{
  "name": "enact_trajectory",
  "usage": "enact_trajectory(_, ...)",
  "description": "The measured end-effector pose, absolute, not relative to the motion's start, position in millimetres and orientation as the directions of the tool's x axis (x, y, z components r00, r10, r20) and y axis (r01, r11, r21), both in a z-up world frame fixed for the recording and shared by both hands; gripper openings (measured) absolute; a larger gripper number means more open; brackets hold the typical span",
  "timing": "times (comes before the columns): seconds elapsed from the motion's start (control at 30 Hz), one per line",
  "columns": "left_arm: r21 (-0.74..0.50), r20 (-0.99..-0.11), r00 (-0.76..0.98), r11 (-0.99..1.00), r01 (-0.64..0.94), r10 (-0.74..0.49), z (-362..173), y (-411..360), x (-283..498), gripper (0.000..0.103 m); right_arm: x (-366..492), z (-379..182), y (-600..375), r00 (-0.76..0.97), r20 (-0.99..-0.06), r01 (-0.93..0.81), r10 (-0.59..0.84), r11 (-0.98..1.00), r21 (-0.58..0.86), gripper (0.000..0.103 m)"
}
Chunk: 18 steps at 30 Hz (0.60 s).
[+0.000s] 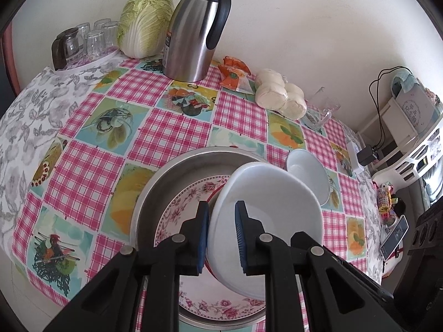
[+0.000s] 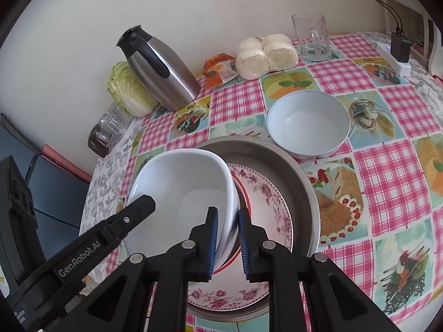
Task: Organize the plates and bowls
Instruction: 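Lower the square bowl into the red-rimmed bowl in the basin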
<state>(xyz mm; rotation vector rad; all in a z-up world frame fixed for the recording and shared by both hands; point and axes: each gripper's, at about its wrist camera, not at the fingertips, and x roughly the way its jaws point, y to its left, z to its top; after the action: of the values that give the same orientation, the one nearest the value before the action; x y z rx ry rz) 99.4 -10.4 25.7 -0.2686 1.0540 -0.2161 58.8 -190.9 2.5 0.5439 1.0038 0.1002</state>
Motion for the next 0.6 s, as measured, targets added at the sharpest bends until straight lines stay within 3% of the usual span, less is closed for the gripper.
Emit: enact_trajectory(0.6,-0.334,-0.816,0.487,0.942,0.042,-0.311,27.6,-5.7,99.6,0.018,58.3,5.1,-191.4,0.553,-0.769,0.160,0.320,0.865,0.475,0.020)
